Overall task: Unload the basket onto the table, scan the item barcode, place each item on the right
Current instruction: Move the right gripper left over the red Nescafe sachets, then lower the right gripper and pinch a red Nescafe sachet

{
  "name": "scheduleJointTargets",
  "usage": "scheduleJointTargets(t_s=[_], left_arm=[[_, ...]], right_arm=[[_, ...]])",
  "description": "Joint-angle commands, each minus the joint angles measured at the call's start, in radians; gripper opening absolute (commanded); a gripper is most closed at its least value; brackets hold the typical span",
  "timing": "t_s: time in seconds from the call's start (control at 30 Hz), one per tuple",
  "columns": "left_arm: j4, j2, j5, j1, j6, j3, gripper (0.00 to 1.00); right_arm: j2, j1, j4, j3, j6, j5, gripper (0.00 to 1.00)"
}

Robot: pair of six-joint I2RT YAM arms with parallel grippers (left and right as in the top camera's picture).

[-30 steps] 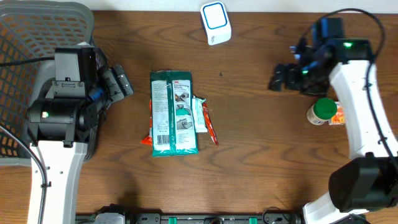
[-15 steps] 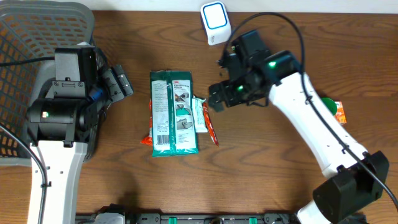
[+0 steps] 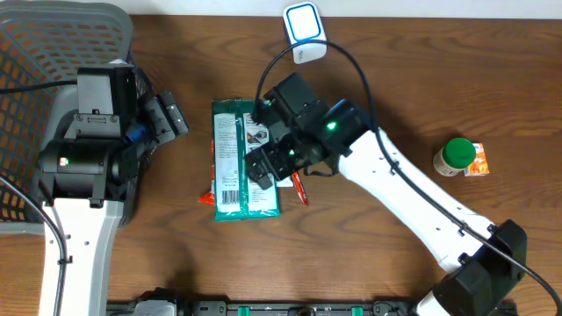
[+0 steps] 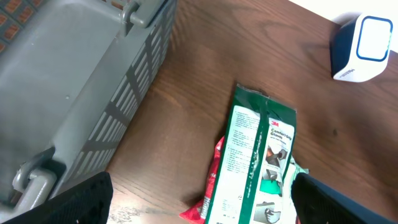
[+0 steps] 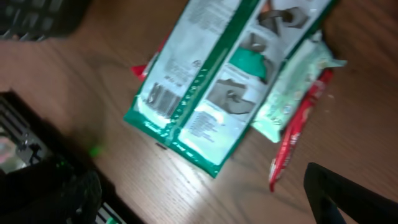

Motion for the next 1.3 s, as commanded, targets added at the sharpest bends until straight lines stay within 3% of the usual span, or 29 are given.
scheduleJointTargets(t_s=[0.0,0.63,1.17,1.27], left_arm=[[-0.002,0.000,-0.009,0.003,0.013,0.008,0.91],[-0.002,0.000,-0.009,0.003,0.013,0.008,0.92],[-0.002,0.000,-0.009,0.003,0.013,0.008,0.91],[-0.002,0.000,-0.009,0.003,0.013,0.008,0.91]], right_arm=[[-0.008,0.026,0.000,-0.006,0.028,0.030,0.99],[0.116,0.054,0.012,-0.013,0.048,0.063,0.99],[0.210,0.013,0.018,-0.014,0.117,0.245,0.53],[0.227,-0.008,0.009,-0.014,0.117,0.245,0.53]])
